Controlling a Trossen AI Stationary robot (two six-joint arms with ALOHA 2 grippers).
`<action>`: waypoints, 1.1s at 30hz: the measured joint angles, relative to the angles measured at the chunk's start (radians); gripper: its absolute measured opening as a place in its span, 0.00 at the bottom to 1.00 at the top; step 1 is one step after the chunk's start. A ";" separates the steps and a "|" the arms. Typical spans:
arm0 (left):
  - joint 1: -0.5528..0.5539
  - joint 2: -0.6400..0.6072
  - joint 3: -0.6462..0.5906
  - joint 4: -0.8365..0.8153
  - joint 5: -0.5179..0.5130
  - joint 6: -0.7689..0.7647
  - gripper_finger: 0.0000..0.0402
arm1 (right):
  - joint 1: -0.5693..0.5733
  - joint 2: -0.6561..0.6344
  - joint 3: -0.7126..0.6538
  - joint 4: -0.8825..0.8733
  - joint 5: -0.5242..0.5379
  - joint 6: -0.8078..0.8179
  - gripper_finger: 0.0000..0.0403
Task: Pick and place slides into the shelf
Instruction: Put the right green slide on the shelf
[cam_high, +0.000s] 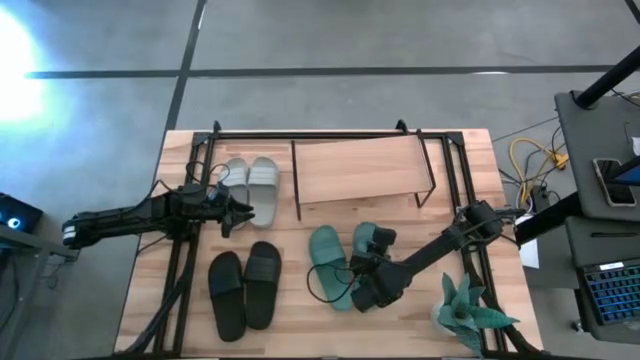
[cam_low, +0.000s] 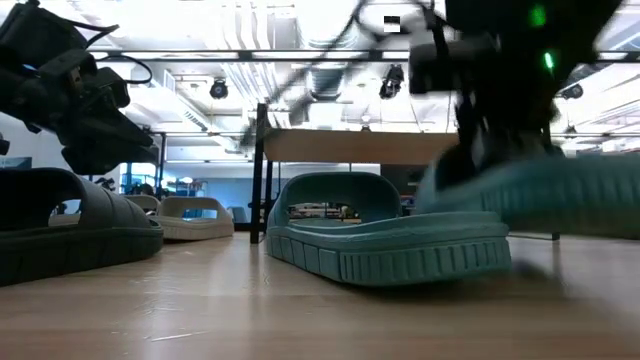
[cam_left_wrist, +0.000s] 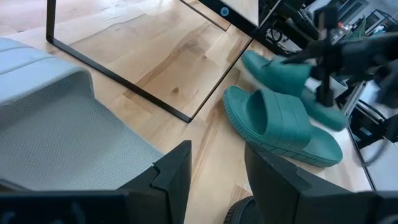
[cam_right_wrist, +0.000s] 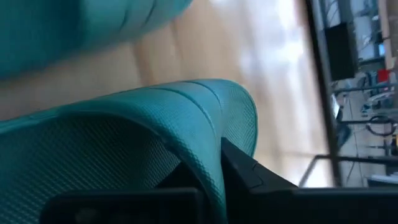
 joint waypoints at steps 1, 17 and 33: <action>0.000 -0.001 0.000 0.000 0.000 0.000 0.33 | 0.004 -0.014 0.025 -0.027 0.017 0.000 0.03; 0.000 0.001 0.000 0.000 0.000 0.000 0.33 | 0.051 -0.216 0.347 -0.273 0.320 -0.490 0.02; 0.000 0.000 0.000 0.000 0.000 0.000 0.33 | -0.381 -0.418 0.175 -0.055 0.131 -0.926 0.02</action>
